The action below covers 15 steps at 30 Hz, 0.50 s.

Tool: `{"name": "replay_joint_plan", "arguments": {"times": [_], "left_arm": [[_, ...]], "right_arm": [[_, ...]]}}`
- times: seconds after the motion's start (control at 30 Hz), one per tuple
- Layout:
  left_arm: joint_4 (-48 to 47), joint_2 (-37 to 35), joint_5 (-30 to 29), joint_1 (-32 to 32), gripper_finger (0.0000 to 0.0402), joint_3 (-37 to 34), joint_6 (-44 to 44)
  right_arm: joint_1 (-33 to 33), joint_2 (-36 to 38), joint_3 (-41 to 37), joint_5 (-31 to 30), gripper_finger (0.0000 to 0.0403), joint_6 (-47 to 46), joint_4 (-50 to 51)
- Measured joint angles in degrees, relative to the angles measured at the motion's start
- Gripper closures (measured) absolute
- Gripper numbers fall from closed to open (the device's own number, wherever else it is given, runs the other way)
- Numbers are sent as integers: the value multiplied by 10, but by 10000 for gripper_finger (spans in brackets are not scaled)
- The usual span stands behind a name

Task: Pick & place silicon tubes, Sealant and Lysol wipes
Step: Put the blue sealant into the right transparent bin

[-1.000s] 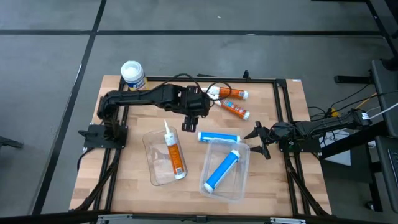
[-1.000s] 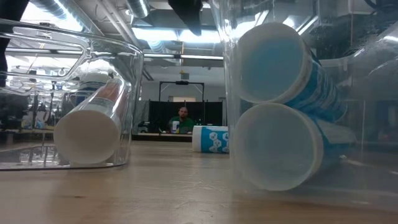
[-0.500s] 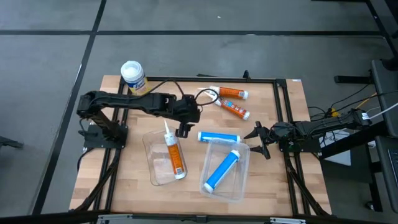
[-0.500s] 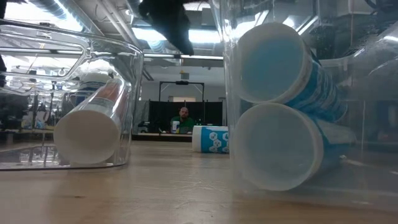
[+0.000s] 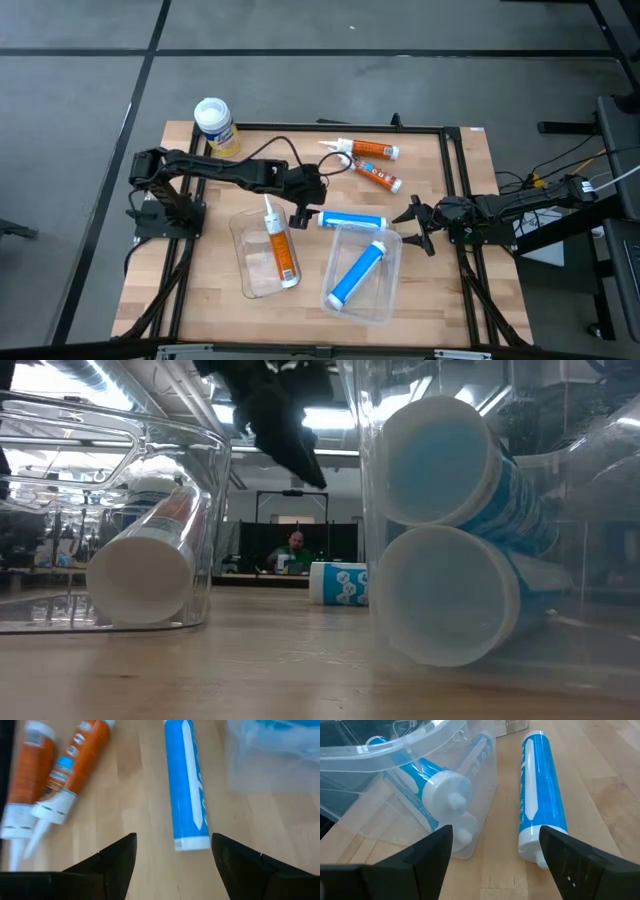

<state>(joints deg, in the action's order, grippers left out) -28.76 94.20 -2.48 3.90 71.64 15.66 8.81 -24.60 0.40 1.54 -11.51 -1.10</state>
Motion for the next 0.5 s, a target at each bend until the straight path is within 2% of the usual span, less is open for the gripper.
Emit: {"name": "replay_joint_plan", "arguments": {"times": [0.23,0.5], "left_arm": [[44,51,11,0,148,0,-8],[67,62,25,3,141,0,-77]], "right_arm": [[0,0,0,0,105,0,0],[0,0,0,0,105,0,0]]}}
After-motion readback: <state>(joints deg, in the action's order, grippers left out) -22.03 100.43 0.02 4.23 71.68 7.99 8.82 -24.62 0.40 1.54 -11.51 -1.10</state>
